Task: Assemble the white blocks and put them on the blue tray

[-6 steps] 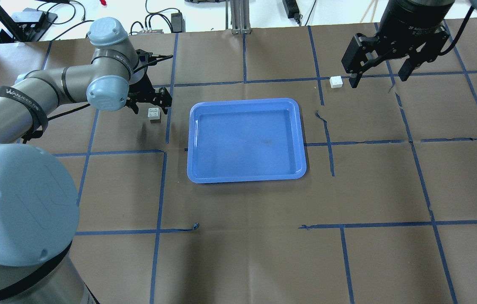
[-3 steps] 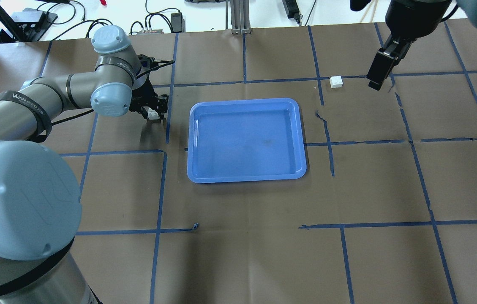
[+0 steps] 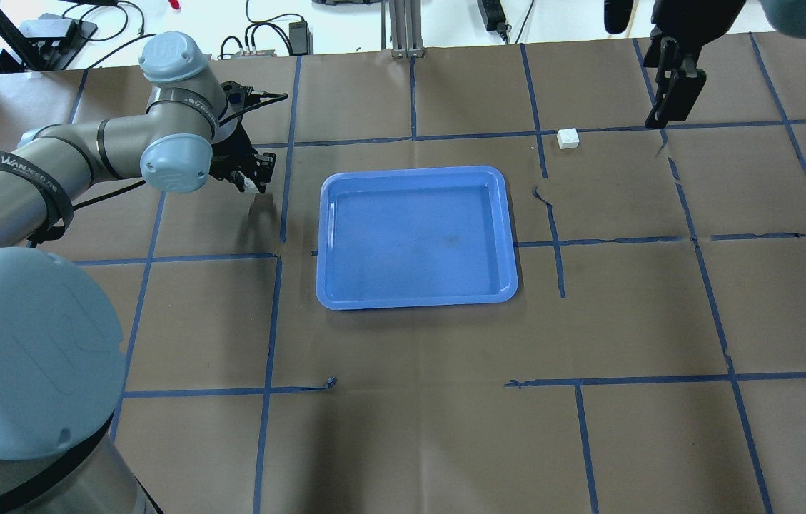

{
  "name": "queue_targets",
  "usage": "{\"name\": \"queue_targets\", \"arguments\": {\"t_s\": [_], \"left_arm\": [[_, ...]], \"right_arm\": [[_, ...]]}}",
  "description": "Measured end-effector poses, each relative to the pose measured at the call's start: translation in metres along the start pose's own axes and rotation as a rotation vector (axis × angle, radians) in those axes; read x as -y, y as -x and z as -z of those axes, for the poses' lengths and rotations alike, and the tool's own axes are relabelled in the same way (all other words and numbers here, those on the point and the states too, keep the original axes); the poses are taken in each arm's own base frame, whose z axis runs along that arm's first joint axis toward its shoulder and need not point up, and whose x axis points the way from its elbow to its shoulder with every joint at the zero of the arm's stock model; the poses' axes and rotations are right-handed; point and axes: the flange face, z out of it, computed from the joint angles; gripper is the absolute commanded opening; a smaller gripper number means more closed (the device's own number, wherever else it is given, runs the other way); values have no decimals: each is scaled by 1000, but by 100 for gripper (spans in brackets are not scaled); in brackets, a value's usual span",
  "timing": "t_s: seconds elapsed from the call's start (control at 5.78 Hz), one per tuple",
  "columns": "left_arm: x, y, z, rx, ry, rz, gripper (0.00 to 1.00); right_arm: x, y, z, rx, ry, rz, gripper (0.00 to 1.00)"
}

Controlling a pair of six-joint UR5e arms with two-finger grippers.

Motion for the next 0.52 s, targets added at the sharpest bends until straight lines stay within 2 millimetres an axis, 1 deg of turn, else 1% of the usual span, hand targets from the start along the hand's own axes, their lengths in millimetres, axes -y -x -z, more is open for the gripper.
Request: {"name": "queue_targets", "arguments": {"t_s": [0.17, 0.35, 0.52], "left_arm": [[-13, -45, 24, -5, 5, -136, 0], [-31, -114, 40, -14, 28, -318, 0], [-48, -174, 43, -25, 48, -545, 0]], "right_arm": [[-15, -35, -4, -1, -38, 87, 100], [-21, -71, -15, 2, -82, 147, 100], [-23, -104, -34, 5, -110, 200, 100]]}}
